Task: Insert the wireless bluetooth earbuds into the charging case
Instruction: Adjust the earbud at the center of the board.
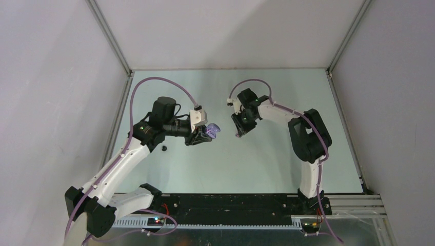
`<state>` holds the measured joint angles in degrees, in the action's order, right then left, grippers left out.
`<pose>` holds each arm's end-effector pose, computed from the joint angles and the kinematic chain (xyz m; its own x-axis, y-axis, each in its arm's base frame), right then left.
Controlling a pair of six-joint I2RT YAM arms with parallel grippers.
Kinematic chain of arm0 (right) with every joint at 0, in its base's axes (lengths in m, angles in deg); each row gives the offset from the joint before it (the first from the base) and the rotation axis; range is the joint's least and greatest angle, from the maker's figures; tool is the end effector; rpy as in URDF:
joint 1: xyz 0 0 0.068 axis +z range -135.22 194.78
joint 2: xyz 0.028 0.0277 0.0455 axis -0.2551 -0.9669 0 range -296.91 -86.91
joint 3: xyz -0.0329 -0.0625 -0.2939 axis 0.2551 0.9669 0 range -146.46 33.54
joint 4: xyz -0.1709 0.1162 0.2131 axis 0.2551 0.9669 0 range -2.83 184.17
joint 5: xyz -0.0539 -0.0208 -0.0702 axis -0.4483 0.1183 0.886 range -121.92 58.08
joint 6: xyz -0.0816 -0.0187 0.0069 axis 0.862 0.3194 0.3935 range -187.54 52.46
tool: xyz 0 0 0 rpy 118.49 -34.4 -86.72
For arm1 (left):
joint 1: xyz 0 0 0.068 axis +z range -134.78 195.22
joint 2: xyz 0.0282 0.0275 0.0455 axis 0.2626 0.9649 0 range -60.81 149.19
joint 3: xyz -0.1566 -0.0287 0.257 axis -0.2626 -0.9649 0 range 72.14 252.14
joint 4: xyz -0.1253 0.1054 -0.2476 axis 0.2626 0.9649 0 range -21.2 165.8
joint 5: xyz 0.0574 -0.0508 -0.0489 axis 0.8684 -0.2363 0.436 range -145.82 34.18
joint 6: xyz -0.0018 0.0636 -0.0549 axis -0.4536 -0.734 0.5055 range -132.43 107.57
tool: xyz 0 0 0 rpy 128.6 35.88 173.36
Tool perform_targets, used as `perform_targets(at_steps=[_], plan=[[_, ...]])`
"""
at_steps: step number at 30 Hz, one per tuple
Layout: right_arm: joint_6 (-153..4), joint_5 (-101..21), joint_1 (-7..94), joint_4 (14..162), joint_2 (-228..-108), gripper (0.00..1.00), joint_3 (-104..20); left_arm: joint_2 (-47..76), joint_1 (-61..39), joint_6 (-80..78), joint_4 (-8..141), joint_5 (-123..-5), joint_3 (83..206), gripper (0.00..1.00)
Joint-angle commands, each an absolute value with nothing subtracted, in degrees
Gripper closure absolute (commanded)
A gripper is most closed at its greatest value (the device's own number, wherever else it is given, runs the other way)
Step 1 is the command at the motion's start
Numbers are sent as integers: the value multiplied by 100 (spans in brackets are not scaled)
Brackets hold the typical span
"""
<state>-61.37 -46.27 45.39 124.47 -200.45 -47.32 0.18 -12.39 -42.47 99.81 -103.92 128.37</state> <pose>0.3844 0.2487 0.1448 -0.7430 -0.5606 -0.3655 -0.6500 0.7346 0.1947 0.2082 -0.1708 0.3353 -0.0256 0.3907 -0.9202 0.9905 0.1345 0.0295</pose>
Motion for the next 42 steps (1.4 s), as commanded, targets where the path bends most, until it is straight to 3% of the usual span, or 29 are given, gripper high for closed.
perform_targets(at_steps=[1, 24, 42], plan=[[-6270, -4475, 4866, 12180, -19616, 67, -4842, -86, -1273, -4349, 9858, -10411, 12850, 100], [-7001, -5325, 4670, 12346, -20362, 66, -5331, -103, -1274, -4361, 9828, -10392, 12831, 100], [-6775, -5631, 4235, 12565, -20085, 67, -4898, -63, -1272, -4353, 9823, -10380, 12832, 100]])
